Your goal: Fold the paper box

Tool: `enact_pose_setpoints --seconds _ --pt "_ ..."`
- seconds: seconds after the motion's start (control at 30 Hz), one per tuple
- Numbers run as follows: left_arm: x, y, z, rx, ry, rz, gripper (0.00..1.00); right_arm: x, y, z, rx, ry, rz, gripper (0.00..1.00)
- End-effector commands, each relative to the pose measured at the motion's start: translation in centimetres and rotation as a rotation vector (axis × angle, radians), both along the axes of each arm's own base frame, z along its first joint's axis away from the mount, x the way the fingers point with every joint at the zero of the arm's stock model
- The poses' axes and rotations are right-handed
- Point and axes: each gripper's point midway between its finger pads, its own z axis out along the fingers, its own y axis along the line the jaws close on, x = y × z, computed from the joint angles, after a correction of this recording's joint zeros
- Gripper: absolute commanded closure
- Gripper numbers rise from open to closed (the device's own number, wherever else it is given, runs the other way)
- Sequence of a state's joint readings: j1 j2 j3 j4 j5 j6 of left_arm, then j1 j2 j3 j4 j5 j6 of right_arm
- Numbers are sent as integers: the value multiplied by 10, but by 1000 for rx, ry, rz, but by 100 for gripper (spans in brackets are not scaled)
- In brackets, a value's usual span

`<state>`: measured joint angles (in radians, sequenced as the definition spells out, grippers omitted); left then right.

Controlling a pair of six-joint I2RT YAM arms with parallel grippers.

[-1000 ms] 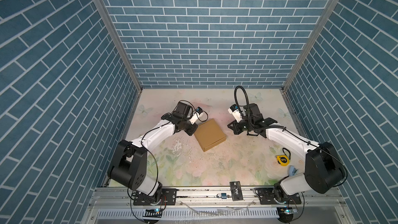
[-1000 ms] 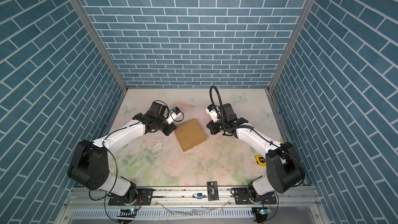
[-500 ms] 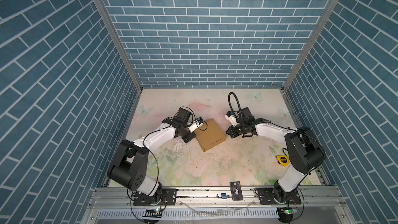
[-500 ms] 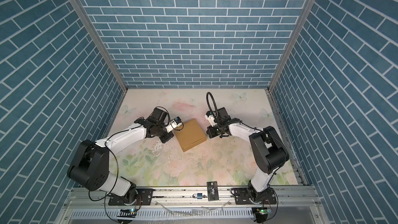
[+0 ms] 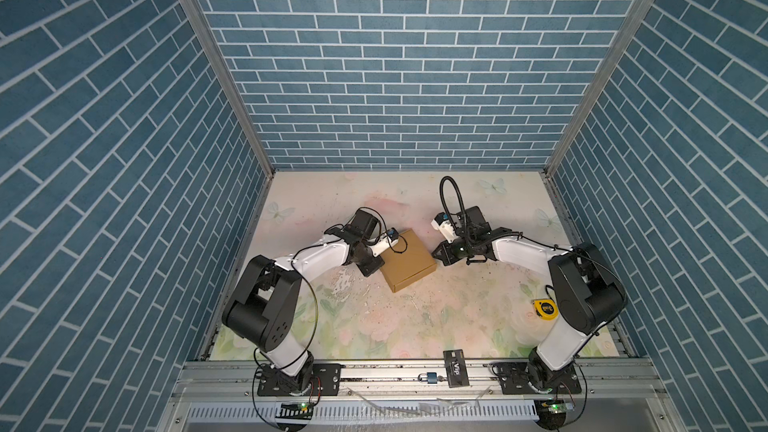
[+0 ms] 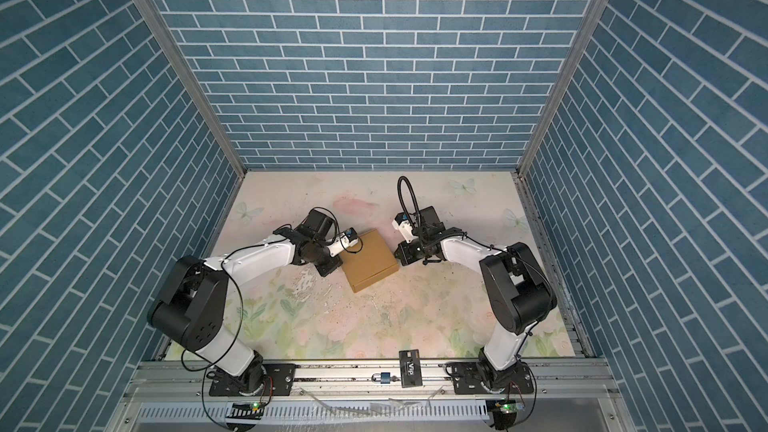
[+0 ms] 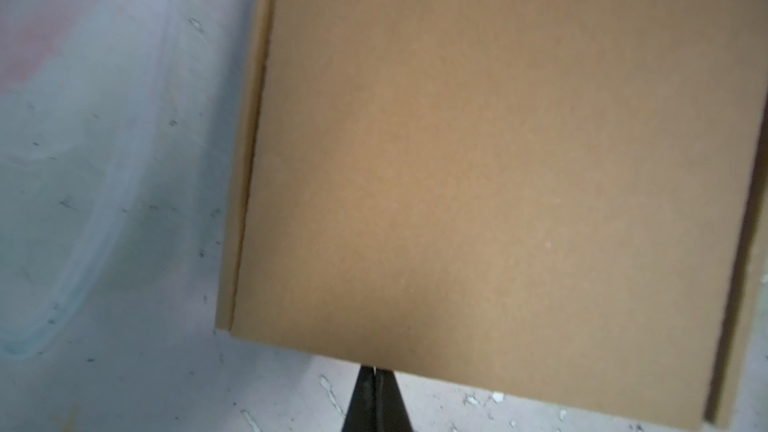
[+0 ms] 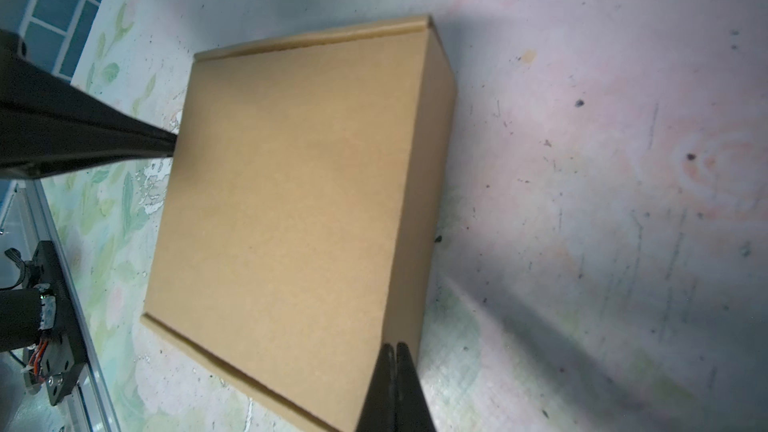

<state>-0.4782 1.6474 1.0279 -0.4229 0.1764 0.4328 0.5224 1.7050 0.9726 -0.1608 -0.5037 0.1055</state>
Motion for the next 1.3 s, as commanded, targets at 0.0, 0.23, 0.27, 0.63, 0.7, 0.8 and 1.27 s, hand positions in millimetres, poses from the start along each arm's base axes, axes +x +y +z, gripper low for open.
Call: enact_pose_setpoints --seconds 0.0,0.23,0.27,0.63,0.7,0.8,1.27 --pt "16 -7 3 -3 -11 42 99 -12 -6 5 -10 6 31 96" --pt "24 -13 -1 16 7 53 98 -15 -11 5 -11 -2 15 96" --pt "23 -14 0 15 19 56 98 -16 -14 2 -27 6 6 96" --pt "-4 -8 8 -16 35 29 98 2 -22 1 -37 -14 -83 96" --pt "-15 -9 6 -38 48 5 98 7 -19 0 -30 -16 -88 96" --pt "-25 -10 3 -61 67 -15 99 12 -12 -1 -6 6 -89 96" --pt "-30 -17 3 -94 70 -31 98 14 4 -2 46 5 -84 97"
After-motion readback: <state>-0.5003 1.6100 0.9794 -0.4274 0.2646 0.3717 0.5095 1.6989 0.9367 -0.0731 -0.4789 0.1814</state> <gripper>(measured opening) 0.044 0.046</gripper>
